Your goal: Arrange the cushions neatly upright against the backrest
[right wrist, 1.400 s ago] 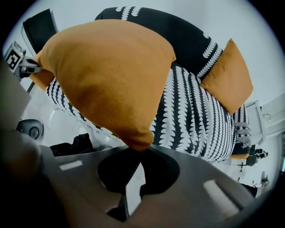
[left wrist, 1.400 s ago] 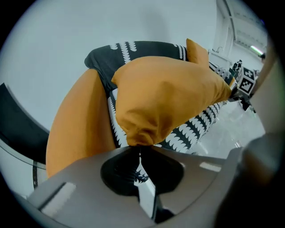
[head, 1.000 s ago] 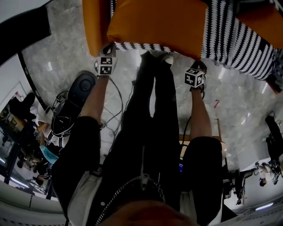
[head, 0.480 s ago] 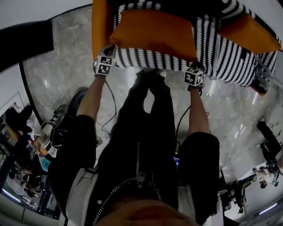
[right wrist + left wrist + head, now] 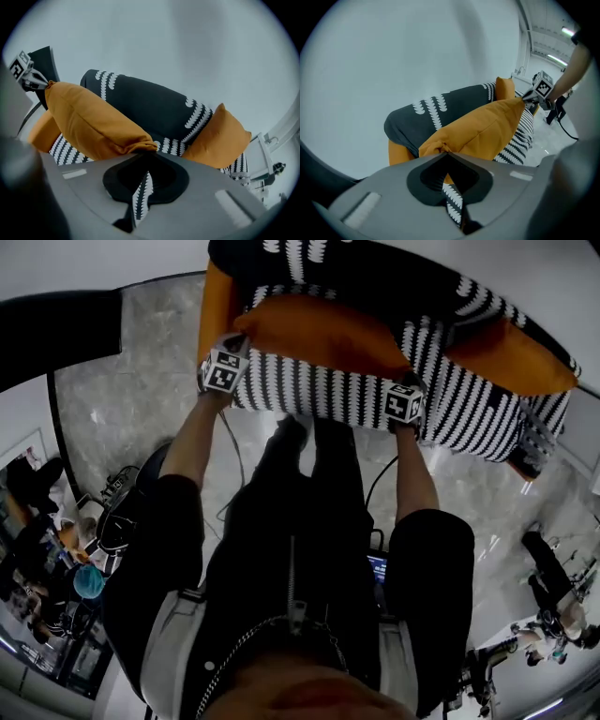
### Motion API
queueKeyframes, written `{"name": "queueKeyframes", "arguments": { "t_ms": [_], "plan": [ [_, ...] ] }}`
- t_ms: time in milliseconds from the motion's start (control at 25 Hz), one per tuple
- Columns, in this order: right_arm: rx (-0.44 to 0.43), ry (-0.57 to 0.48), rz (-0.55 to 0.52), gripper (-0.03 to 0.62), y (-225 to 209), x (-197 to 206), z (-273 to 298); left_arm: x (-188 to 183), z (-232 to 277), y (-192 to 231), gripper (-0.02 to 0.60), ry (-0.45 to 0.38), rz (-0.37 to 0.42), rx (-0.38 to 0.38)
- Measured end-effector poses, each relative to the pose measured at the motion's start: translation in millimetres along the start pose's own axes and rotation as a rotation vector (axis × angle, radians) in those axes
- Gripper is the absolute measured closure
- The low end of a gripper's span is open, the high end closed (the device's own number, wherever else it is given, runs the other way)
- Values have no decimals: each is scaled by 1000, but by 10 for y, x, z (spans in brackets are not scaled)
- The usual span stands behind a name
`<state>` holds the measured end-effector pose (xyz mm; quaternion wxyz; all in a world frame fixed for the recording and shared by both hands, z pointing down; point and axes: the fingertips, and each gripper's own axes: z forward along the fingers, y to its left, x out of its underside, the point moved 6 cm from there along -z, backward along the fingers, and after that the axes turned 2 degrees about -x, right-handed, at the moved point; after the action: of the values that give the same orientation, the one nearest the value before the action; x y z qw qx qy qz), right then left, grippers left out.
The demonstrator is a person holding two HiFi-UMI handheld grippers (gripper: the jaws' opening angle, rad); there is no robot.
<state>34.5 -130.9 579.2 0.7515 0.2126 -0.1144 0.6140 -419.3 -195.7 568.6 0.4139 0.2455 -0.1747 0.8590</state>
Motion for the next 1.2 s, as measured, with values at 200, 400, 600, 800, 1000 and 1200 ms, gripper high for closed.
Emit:
{"name": "queueKeyframes", "arguments": {
  "t_ms": [200, 400, 600, 800, 1000, 1200],
  "plan": [
    [-32, -41, -20, 591, -143, -589, 313, -389, 233, 339, 571, -3, -26, -52],
    [-62, -103, -29, 591, -320, -1132, 572, -828, 504, 412, 571, 18, 24, -60],
    [-42, -134, 7, 591, -534, -1679, 893, -1074, 776, 427, 571, 36, 24, -58],
    [-45, -174, 103, 591, -721, -2027, 902, -1214, 759, 406, 571, 13, 36, -53],
    [-54, -256, 110, 591, -764, -1990, 706, -1261, 647, 286, 571, 7, 20, -44],
    [-98, -308, 99, 591, -631, -2049, 611, -1147, 511, 181, 571, 17, 21, -31]
  ]
}}
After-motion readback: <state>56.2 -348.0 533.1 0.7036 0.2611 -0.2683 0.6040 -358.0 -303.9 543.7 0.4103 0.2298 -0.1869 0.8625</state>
